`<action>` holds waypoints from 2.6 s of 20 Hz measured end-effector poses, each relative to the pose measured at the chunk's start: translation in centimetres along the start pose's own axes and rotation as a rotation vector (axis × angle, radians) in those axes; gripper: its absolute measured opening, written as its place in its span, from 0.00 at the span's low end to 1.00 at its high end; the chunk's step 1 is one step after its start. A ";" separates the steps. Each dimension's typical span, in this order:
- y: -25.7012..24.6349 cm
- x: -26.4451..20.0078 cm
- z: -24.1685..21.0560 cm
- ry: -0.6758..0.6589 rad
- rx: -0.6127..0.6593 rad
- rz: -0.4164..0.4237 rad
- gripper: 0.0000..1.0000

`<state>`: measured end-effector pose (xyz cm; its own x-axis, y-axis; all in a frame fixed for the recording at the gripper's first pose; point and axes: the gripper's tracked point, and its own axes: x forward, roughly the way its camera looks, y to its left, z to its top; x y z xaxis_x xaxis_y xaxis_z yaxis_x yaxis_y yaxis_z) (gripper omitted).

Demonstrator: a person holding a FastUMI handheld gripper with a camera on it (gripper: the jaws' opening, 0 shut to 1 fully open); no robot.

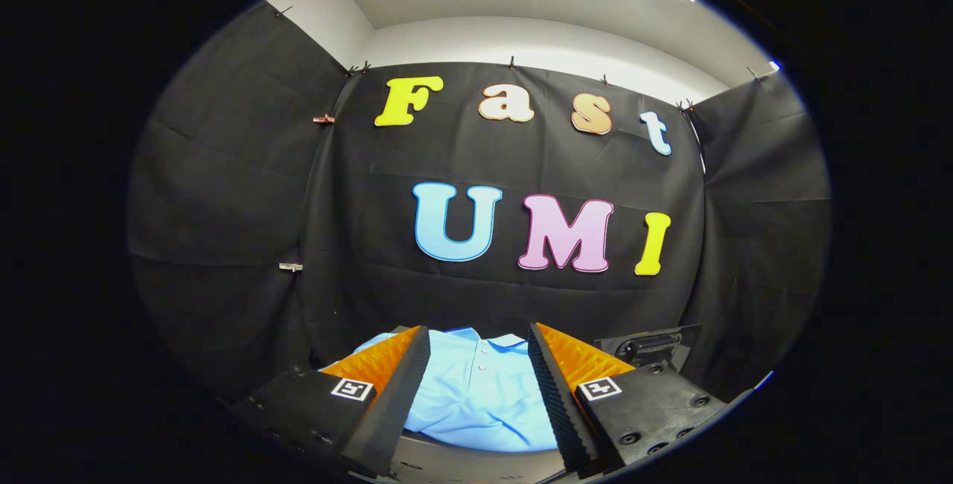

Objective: Put the clothes into the washing machine and then close the washing machine lid.

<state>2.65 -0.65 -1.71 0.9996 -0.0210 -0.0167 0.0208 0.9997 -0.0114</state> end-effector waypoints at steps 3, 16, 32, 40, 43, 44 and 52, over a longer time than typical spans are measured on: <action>-0.3 0.6 -0.1 0.003 0.000 -0.010 0.85; 0.1 6.6 -3.9 0.186 0.031 -0.015 0.85; 0.2 12.8 -11.0 0.528 0.069 0.031 0.85; 0.5 14.2 -17.4 0.768 0.091 0.040 0.82; 0.4 13.9 -17.8 0.789 0.129 0.024 0.82; 0.5 13.9 -17.6 0.774 0.117 0.034 0.82; -0.2 14.0 -17.8 0.822 0.122 -0.009 0.26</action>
<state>16.36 -1.30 -19.72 0.6695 0.0165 -0.7426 0.0780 0.9927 0.0924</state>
